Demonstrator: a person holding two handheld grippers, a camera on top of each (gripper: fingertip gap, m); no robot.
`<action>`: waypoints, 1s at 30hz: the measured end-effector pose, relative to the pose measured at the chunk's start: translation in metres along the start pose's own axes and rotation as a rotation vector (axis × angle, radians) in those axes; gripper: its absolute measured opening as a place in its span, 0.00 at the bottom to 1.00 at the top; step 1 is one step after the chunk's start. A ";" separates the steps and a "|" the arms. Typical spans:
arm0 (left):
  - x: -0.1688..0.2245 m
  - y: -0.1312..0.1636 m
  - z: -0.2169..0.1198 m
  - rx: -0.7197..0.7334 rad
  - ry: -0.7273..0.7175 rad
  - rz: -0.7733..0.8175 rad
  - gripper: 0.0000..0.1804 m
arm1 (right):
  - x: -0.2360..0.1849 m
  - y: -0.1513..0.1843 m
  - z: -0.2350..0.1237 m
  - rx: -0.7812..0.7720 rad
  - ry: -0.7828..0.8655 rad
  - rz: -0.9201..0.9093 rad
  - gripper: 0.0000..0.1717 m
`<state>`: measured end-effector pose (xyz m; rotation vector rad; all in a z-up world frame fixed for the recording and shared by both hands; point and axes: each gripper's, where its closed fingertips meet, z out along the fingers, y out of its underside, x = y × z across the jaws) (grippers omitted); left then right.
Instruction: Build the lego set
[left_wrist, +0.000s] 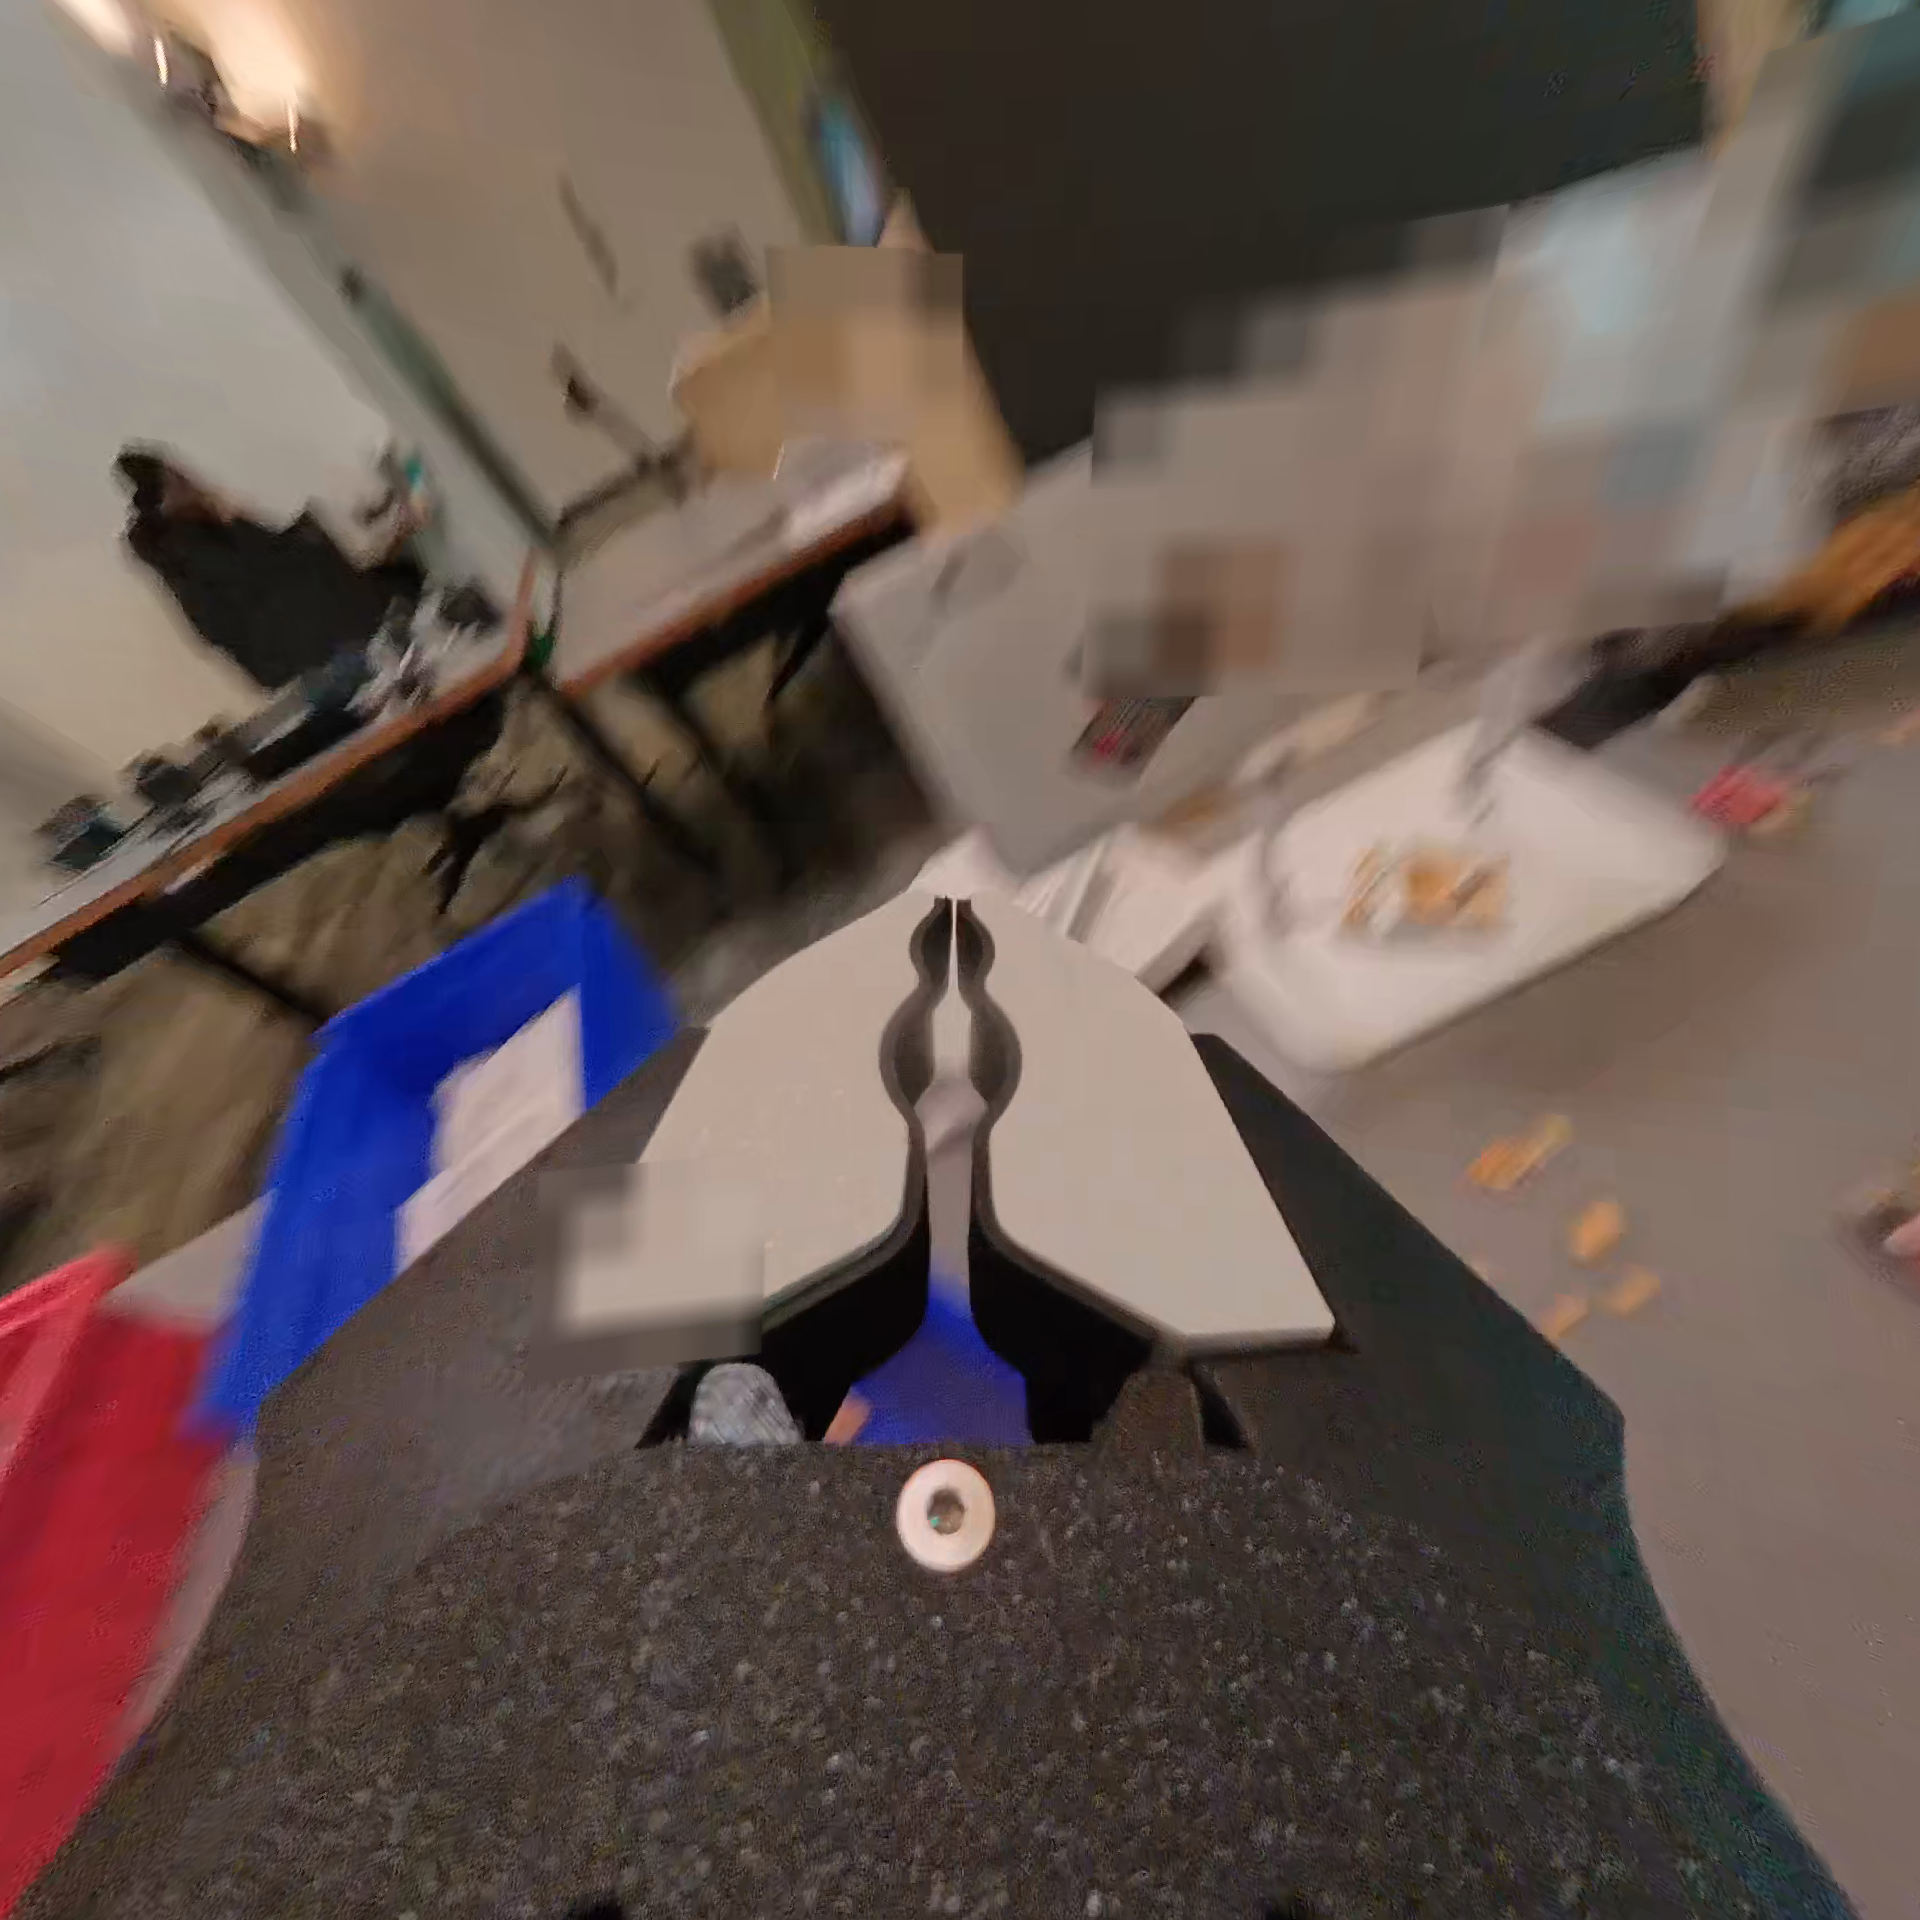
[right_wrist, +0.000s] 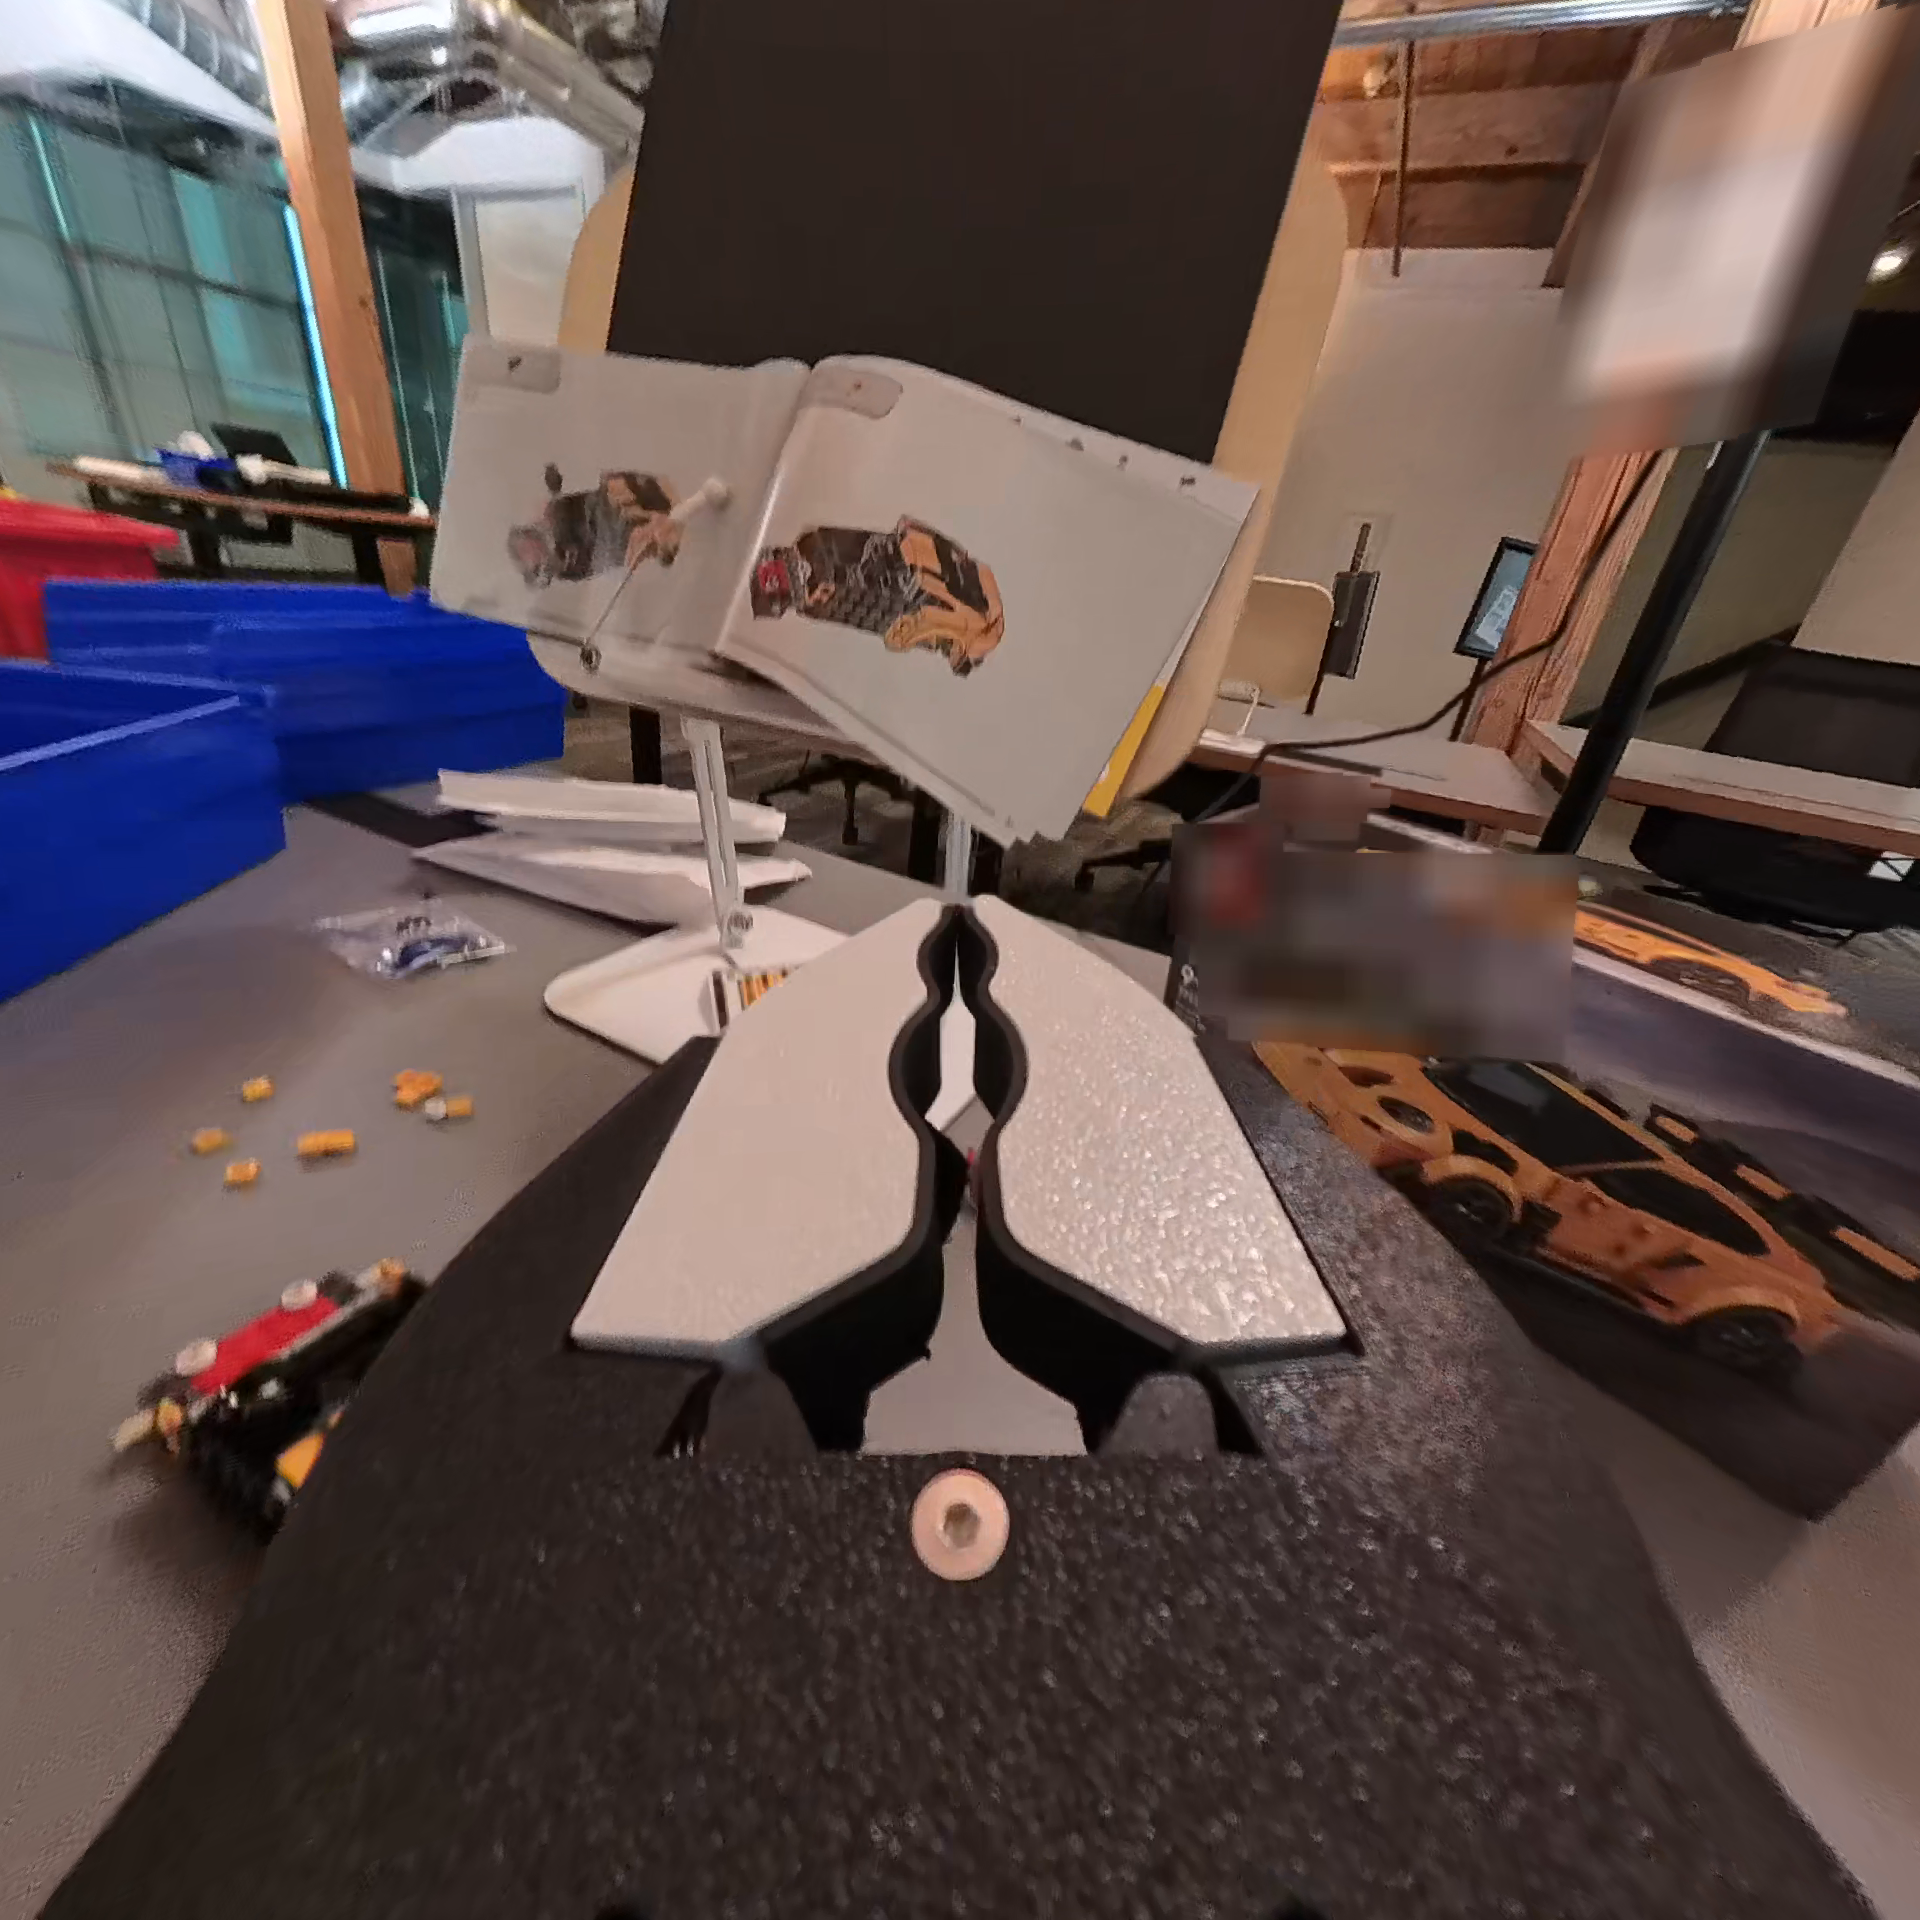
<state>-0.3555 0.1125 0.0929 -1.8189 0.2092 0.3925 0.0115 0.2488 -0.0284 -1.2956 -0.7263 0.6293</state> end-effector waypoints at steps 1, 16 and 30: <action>-0.021 0.028 -0.004 -0.131 -0.026 0.058 0.01 | 0.001 0.004 -0.004 -0.011 -0.008 -0.013 0.00; -0.063 0.337 -0.027 -1.269 0.343 0.007 0.16 | -0.014 0.024 -0.007 -0.096 -0.062 -0.028 0.00; -0.066 0.353 -0.019 -1.364 0.319 -0.005 0.10 | -0.012 0.031 -0.006 -0.123 -0.066 -0.007 0.00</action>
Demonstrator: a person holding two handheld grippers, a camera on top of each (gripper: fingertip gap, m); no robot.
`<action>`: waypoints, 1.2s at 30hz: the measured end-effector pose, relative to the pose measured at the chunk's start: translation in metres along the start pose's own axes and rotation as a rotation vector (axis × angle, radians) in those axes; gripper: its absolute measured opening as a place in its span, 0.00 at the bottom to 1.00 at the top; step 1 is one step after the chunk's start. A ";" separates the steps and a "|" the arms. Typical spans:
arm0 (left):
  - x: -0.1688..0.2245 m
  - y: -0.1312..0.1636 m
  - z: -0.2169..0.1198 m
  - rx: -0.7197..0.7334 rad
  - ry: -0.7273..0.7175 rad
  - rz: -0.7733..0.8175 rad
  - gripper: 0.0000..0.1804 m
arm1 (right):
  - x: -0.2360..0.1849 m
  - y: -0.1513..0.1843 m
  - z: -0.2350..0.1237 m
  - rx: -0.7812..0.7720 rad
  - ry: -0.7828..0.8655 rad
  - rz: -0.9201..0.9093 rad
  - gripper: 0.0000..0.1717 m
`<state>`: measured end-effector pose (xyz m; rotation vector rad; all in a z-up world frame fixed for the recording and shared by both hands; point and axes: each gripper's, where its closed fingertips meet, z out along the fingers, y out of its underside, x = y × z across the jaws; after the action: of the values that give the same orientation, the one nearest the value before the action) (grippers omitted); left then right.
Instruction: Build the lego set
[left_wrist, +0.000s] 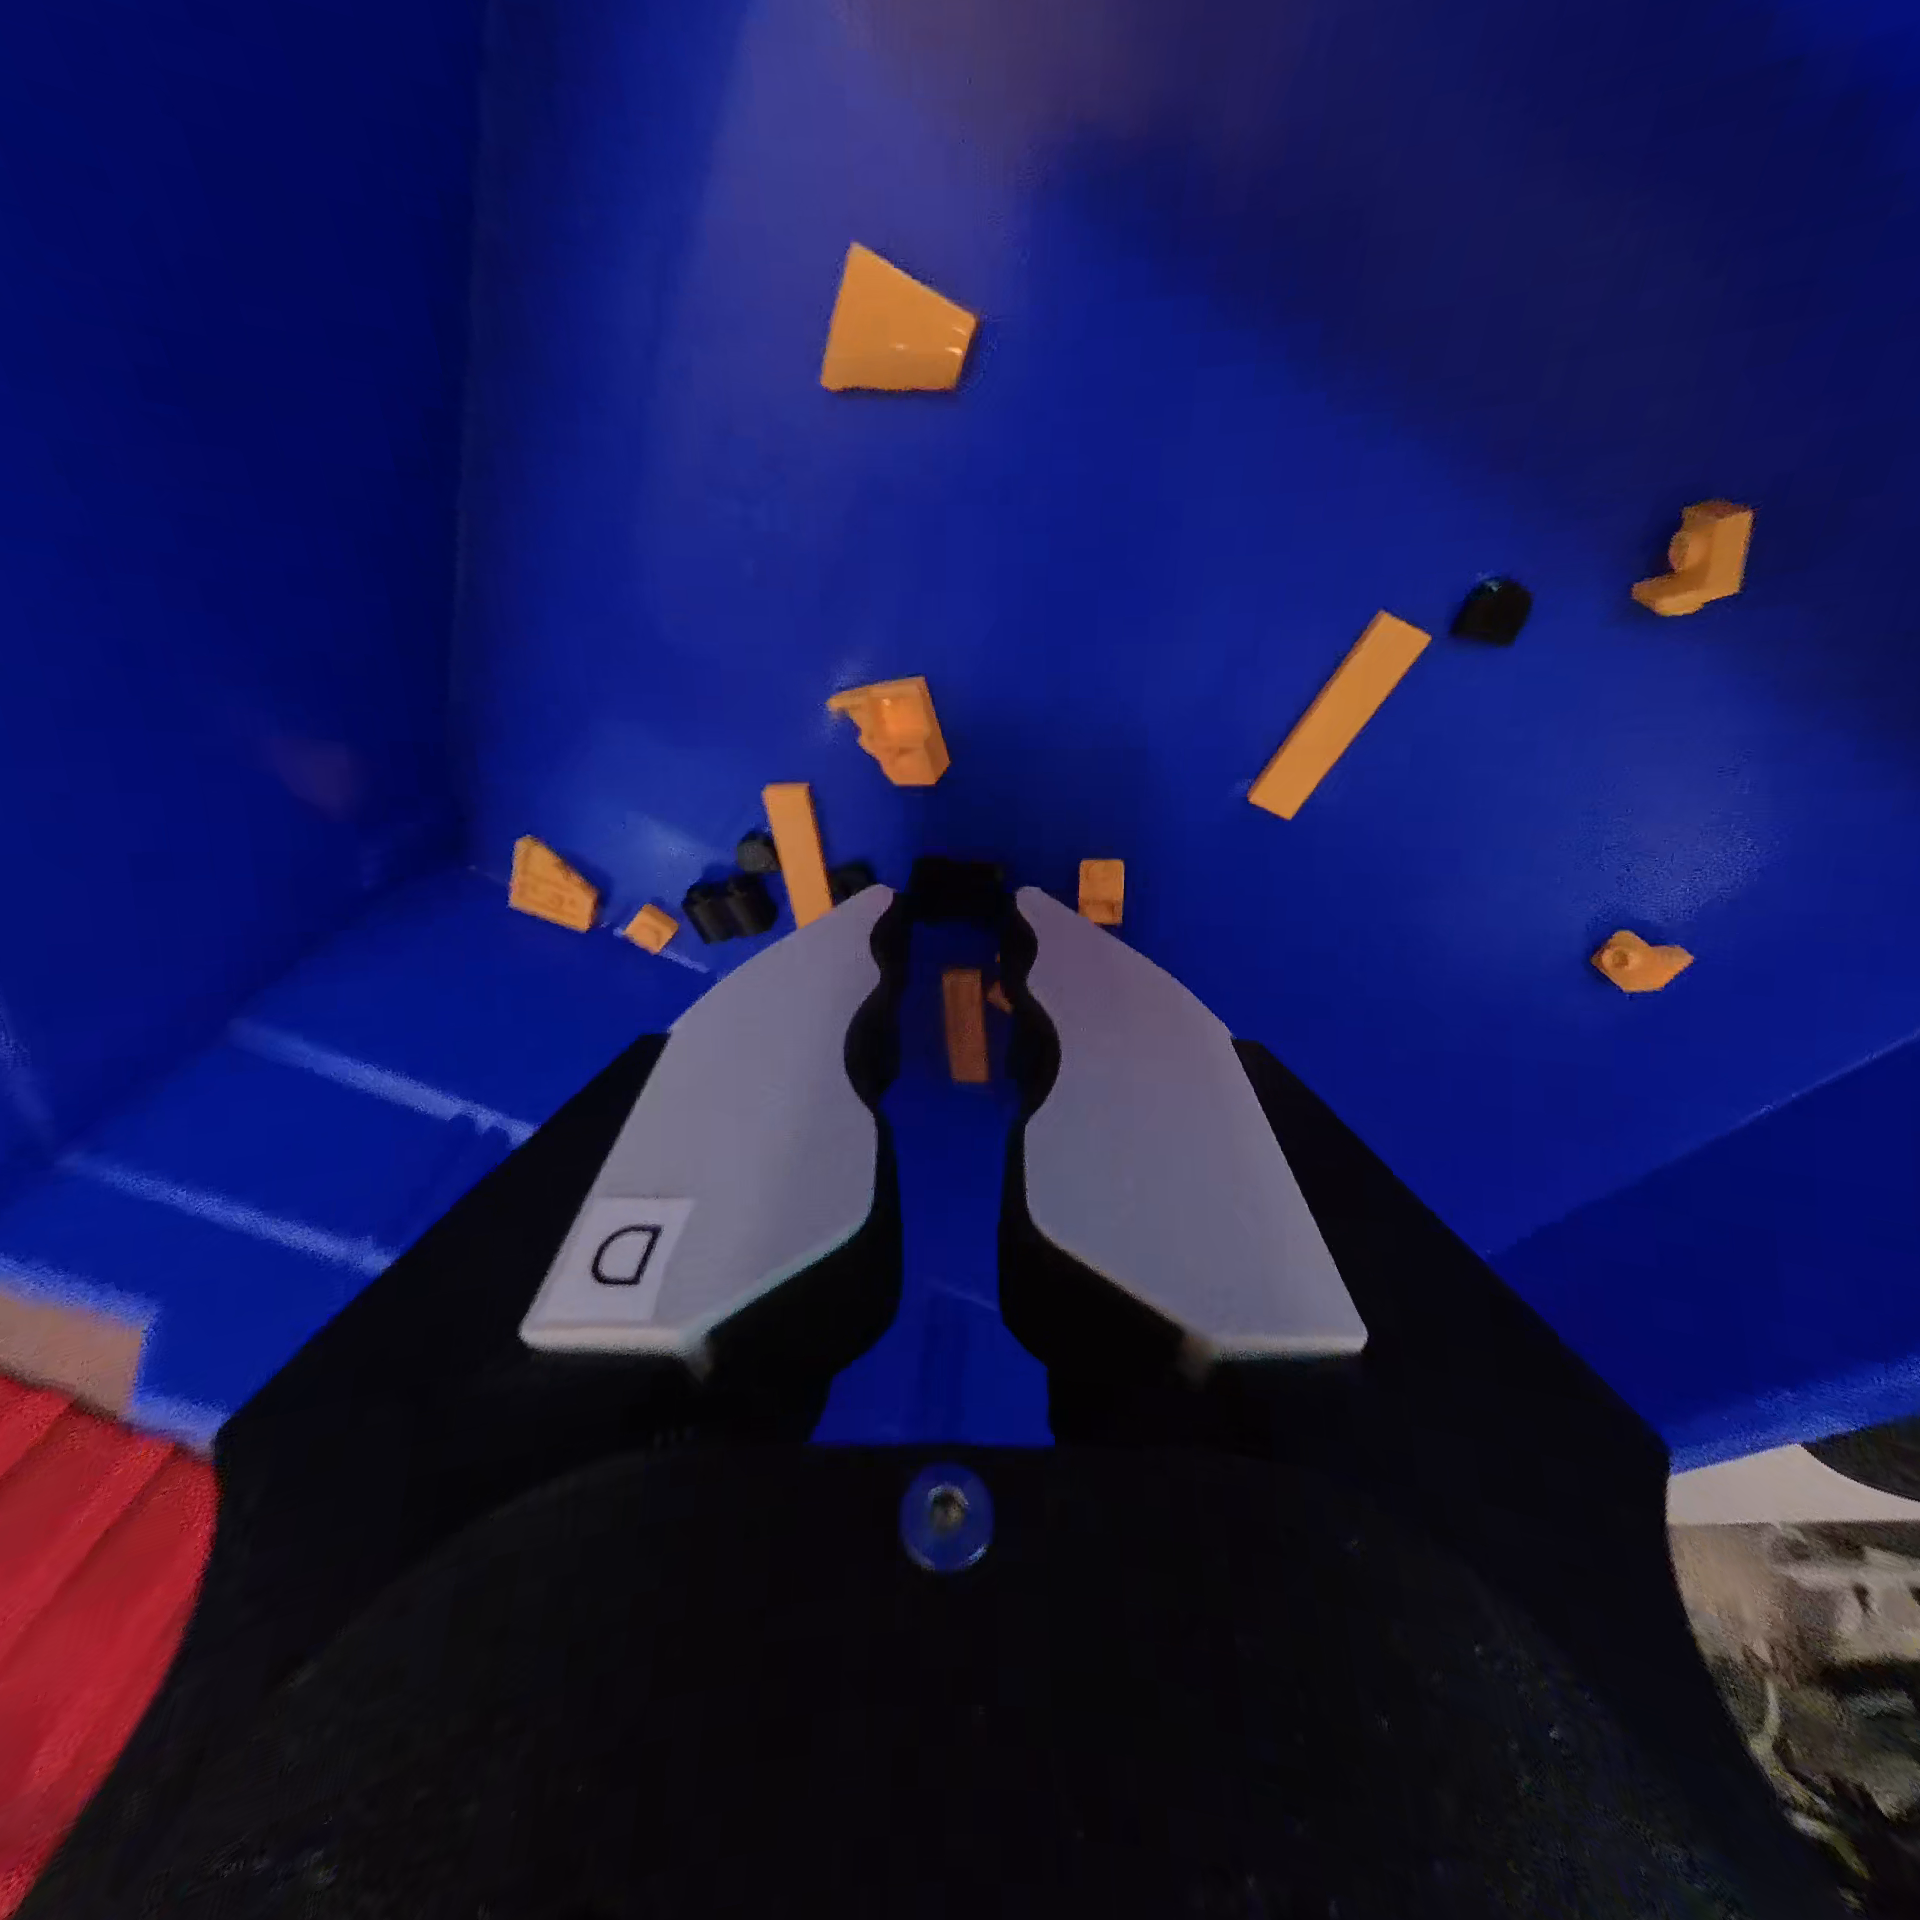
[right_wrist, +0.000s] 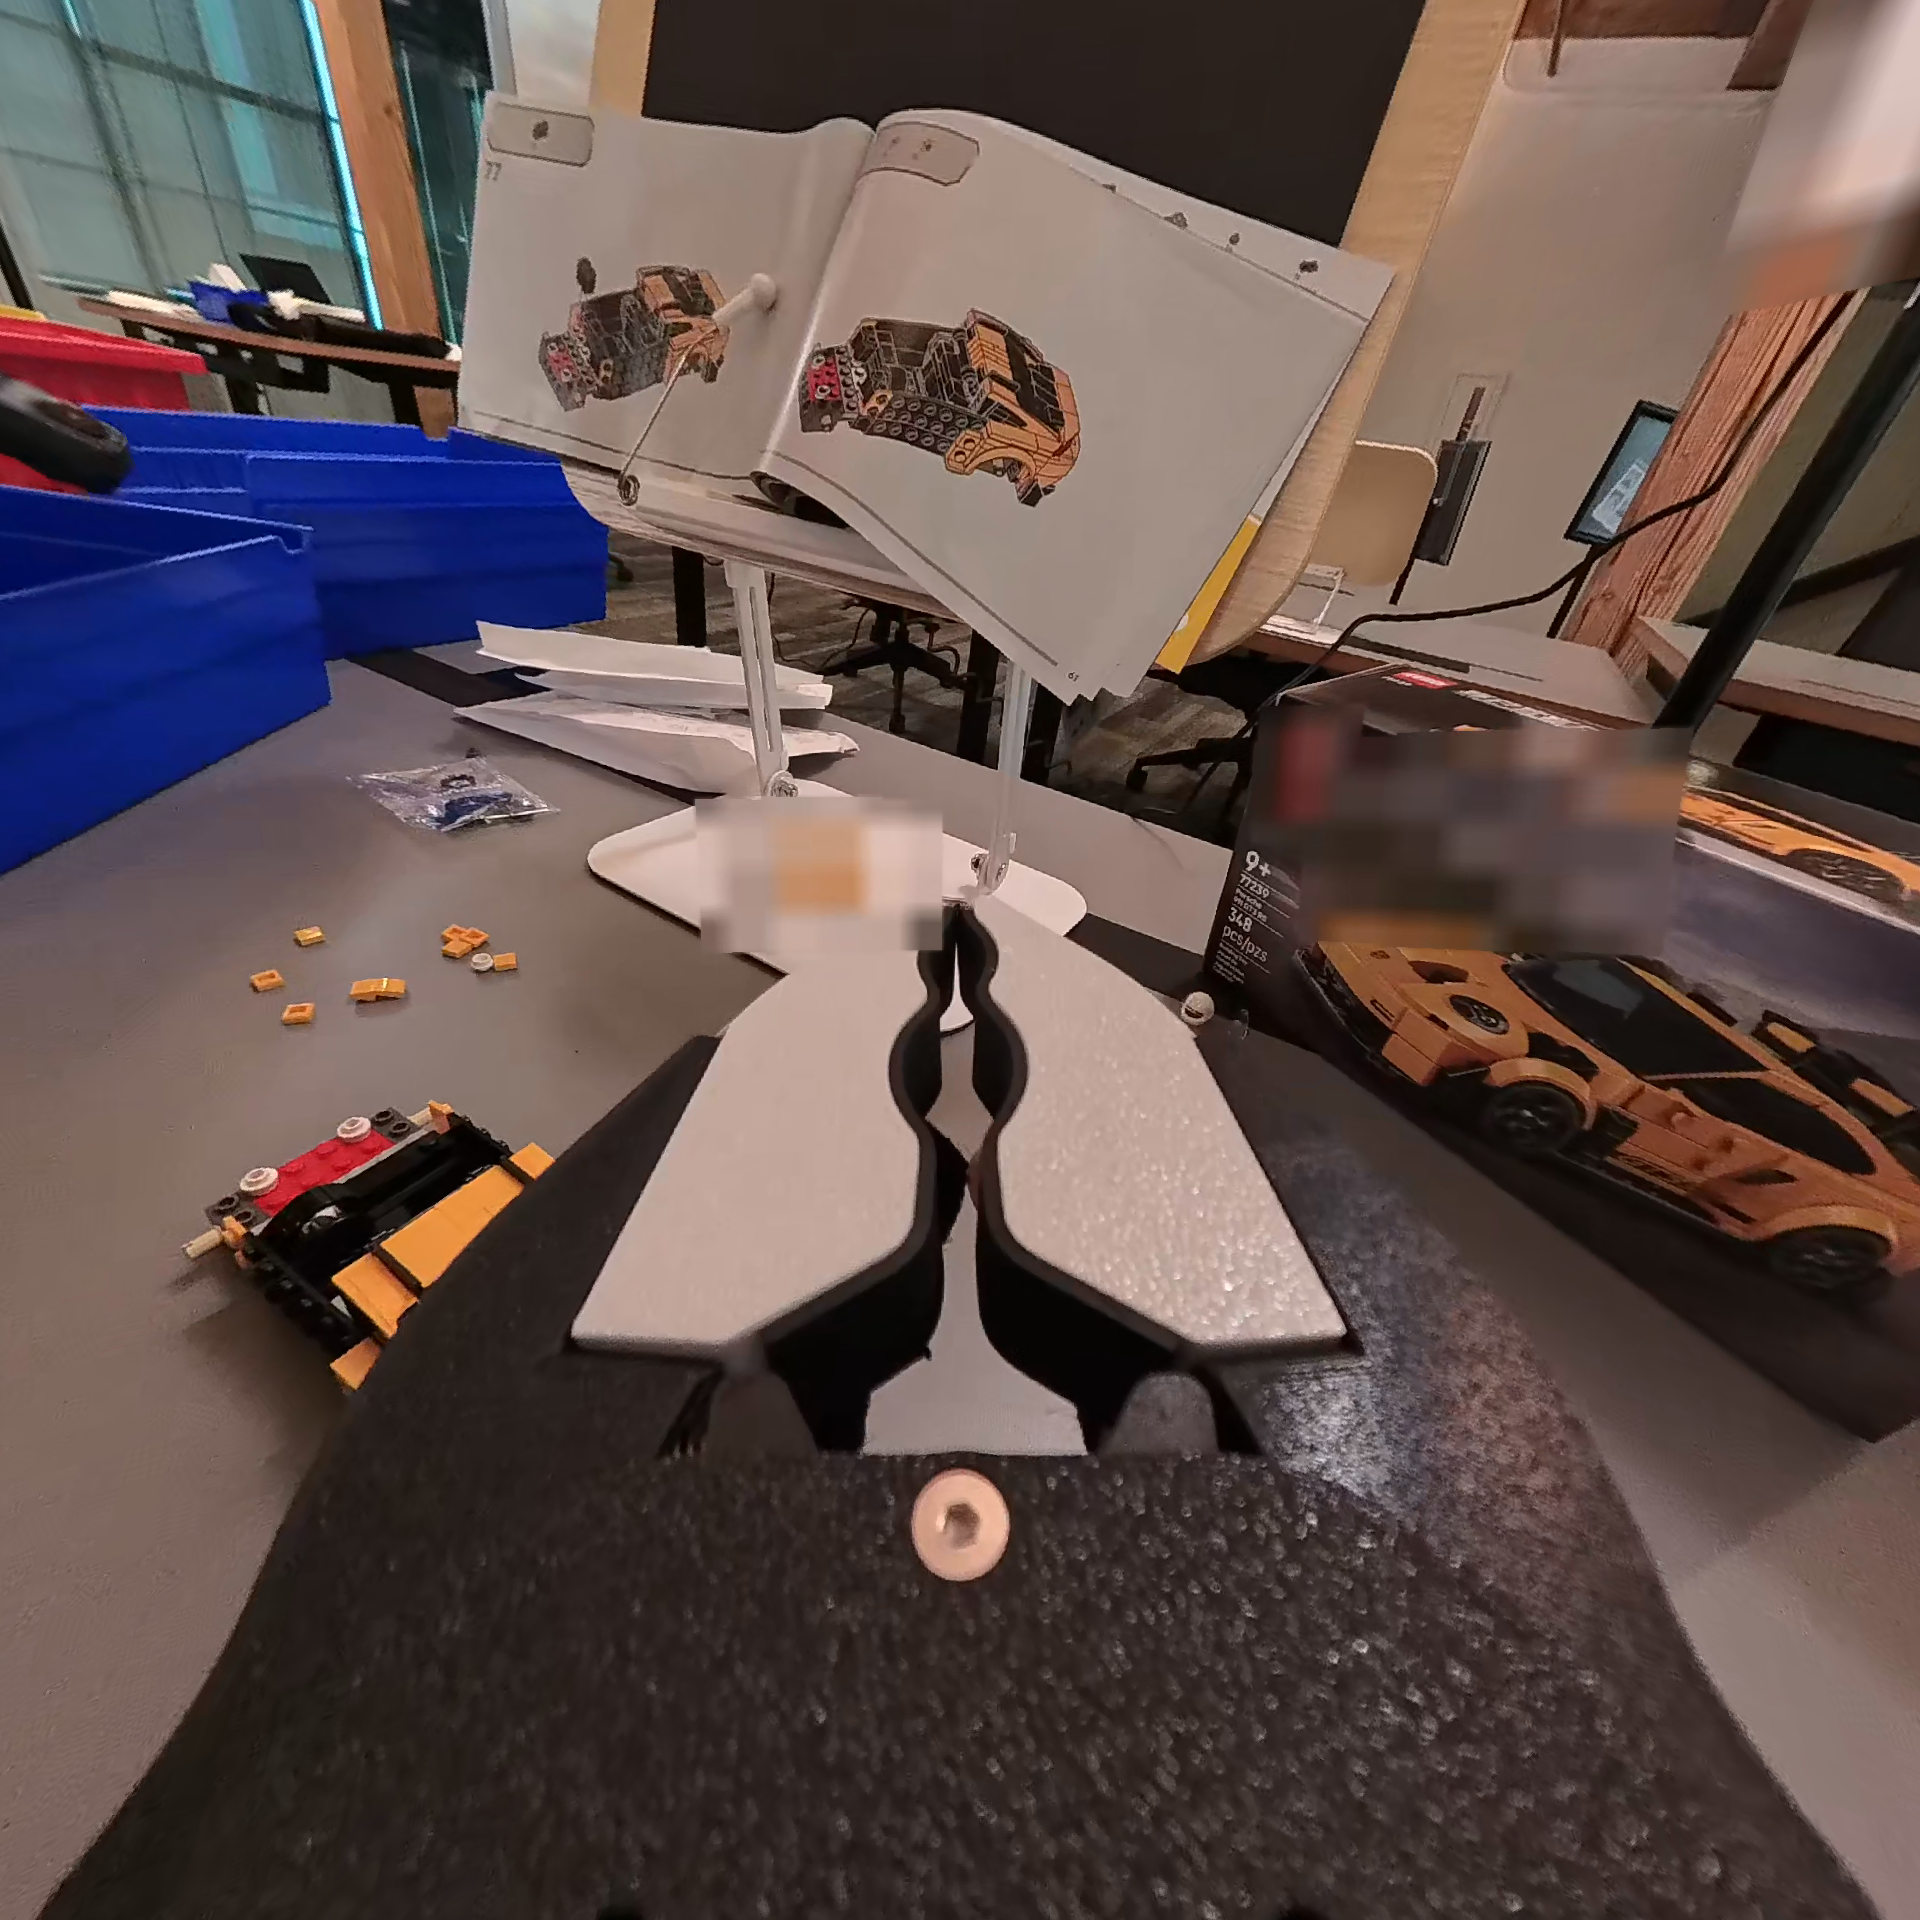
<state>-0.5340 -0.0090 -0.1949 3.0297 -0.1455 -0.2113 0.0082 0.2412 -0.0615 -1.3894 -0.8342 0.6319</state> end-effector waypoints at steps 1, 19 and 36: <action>0.001 -0.002 -0.009 0.023 -0.020 0.001 0.10 | 0.000 -0.001 0.000 0.002 -0.001 0.000 0.00; 0.421 -0.083 -0.063 0.404 0.184 0.956 0.09 | 0.021 0.050 0.008 -0.270 0.178 -0.083 0.00; 0.297 -0.094 -0.167 0.728 -0.006 0.615 0.16 | 0.016 0.059 0.009 -0.325 0.143 -0.064 0.01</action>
<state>-0.2086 0.0695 -0.0803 3.4398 -1.4006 -0.1283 0.0157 0.2657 -0.1184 -1.6722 -0.8888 0.3516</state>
